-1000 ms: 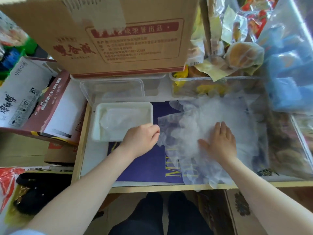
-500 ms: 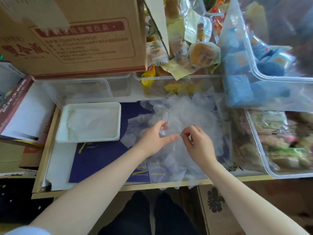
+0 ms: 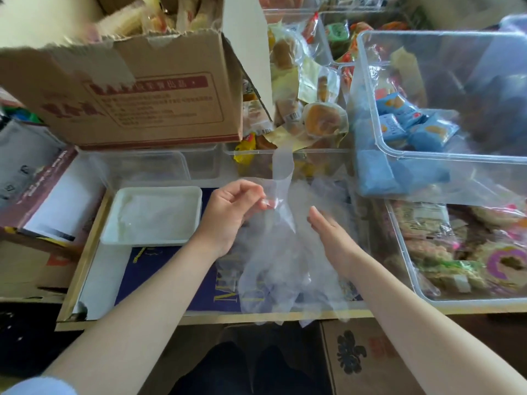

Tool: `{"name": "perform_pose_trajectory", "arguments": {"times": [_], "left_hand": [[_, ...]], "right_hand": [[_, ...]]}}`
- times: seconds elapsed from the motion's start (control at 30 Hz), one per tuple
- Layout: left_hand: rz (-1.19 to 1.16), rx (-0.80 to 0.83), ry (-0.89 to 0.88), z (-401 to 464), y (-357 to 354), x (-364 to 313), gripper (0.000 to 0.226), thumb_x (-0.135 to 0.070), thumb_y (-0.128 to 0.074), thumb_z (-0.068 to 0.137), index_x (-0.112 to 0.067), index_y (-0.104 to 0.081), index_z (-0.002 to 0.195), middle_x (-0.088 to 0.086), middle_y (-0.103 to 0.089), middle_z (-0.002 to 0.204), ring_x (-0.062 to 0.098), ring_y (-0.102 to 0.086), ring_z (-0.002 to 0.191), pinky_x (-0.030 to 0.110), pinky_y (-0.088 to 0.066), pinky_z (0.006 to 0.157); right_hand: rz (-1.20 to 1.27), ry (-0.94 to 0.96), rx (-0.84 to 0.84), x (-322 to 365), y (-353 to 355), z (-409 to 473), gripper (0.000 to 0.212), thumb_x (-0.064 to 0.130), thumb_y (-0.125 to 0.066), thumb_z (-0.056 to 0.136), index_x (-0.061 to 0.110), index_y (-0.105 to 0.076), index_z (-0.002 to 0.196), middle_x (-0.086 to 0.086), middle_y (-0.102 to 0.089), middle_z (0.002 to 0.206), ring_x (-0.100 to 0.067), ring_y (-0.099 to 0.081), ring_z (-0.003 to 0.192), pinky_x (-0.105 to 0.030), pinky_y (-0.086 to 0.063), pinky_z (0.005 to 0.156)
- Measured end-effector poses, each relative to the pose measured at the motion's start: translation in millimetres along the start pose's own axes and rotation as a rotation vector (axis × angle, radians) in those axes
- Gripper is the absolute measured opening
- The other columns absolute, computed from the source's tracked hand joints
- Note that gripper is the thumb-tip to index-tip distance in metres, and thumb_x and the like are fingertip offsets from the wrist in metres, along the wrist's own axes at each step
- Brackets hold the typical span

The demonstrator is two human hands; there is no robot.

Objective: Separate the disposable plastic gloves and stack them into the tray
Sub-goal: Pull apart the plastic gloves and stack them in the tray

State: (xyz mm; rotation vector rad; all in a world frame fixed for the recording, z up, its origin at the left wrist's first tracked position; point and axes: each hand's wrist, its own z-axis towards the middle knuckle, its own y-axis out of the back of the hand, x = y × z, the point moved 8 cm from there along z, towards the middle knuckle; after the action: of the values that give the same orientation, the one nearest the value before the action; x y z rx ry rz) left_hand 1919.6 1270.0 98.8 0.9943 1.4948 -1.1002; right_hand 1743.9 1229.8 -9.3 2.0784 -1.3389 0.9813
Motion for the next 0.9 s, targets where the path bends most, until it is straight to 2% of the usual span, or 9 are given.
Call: {"name": "perform_pose_trajectory", "arguments": {"times": [0.1, 0.2, 0.3, 0.4, 0.53, 0.67, 0.73, 0.8, 0.9], "left_hand": [[-0.122, 0.029, 0.024, -6, 1, 3, 0.023, -0.018, -0.070, 0.078, -0.024, -0.068, 0.056, -0.005, -0.060, 0.055, 0.008, -0.064, 0.060, 0.033, -0.054, 0.082], [-0.198, 0.014, 0.027, -13, 5, 2, 0.025, -0.025, -0.067, 0.074, -0.022, -0.063, 0.050, -0.005, -0.054, 0.049, 0.007, -0.058, 0.054, 0.020, -0.053, 0.067], [-0.160, -0.083, 0.022, -18, 17, 7, 0.042, -0.014, -0.052, 0.085, -0.021, -0.058, 0.044, -0.007, -0.049, 0.045, 0.002, -0.049, 0.047, 0.012, -0.046, 0.055], [-0.142, -0.165, 0.069, -24, 36, 19, 0.046, -0.008, -0.049, 0.093, -0.021, -0.059, 0.049, -0.005, -0.053, 0.049, 0.006, -0.059, 0.054, 0.019, -0.052, 0.065], [0.288, -0.283, 0.188, -34, 78, 51, 0.031, -0.027, -0.056, 0.092, -0.017, -0.063, 0.063, 0.000, -0.065, 0.067, 0.025, -0.062, 0.080, 0.042, -0.047, 0.088], [0.557, -0.237, 0.325, -43, 82, 66, 0.018, -0.035, -0.056, 0.092, -0.019, -0.062, 0.097, -0.006, -0.060, 0.108, 0.016, -0.054, 0.110, 0.028, -0.040, 0.086], [0.428, -0.117, 0.320, -36, 66, 64, 0.051, -0.038, -0.063, 0.084, -0.020, -0.046, 0.129, -0.011, -0.049, 0.126, 0.008, -0.043, 0.122, 0.024, -0.034, 0.096], [0.338, 0.033, 0.354, -29, 44, 65, 0.065, -0.028, -0.067, 0.083, -0.024, -0.034, 0.139, -0.020, -0.046, 0.126, -0.001, -0.044, 0.117, 0.019, -0.037, 0.093], [0.265, 0.077, 0.295, -21, 26, 63, 0.029, -0.013, -0.061, 0.088, -0.020, -0.055, 0.115, -0.009, -0.066, 0.099, -0.004, -0.063, 0.085, 0.015, -0.048, 0.073]], "right_hand": [[0.122, -0.053, 0.214, 2, -22, 8, 0.069, 0.058, -0.026, 0.093, 0.012, -0.026, 0.146, 0.000, -0.039, 0.147, -0.012, -0.029, 0.138, -0.033, -0.009, 0.116], [0.229, -0.038, 0.380, 14, -46, 1, 0.052, 0.052, -0.025, 0.097, 0.017, -0.046, 0.128, 0.003, -0.063, 0.115, -0.013, -0.051, 0.117, -0.032, -0.025, 0.108], [0.456, 0.019, 0.353, 27, -53, -2, 0.026, 0.032, -0.045, 0.096, 0.014, -0.063, 0.092, 0.002, -0.061, 0.075, -0.012, -0.060, 0.077, -0.025, -0.045, 0.077], [0.576, 0.089, 0.278, 34, -45, -1, 0.008, 0.019, -0.058, 0.087, 0.012, -0.063, 0.085, -0.001, -0.057, 0.072, -0.010, -0.057, 0.062, -0.020, -0.047, 0.062], [0.384, 0.196, 0.005, 38, -11, -3, 0.015, 0.014, -0.060, 0.090, 0.016, -0.057, 0.075, 0.003, -0.051, 0.064, -0.003, -0.045, 0.047, -0.013, -0.035, 0.045], [0.030, 0.283, -0.025, 40, -6, -13, 0.018, 0.004, -0.052, 0.092, 0.011, -0.058, 0.076, 0.004, -0.050, 0.056, -0.005, -0.030, 0.039, -0.015, -0.020, 0.038], [-0.056, 0.285, 0.063, 35, -17, -15, 0.017, 0.001, -0.050, 0.091, 0.011, -0.058, 0.079, 0.005, -0.051, 0.054, -0.006, -0.029, 0.039, -0.018, -0.018, 0.038], [-0.094, 0.285, 0.153, 32, -28, -18, 0.020, 0.005, -0.050, 0.093, 0.014, -0.059, 0.078, 0.007, -0.051, 0.053, -0.009, -0.030, 0.041, -0.022, -0.018, 0.041], [-0.044, 0.307, 0.196, 35, -36, -19, 0.023, 0.017, -0.049, 0.097, 0.014, -0.060, 0.077, 0.007, -0.050, 0.051, -0.008, -0.029, 0.040, -0.020, -0.020, 0.039]]}}
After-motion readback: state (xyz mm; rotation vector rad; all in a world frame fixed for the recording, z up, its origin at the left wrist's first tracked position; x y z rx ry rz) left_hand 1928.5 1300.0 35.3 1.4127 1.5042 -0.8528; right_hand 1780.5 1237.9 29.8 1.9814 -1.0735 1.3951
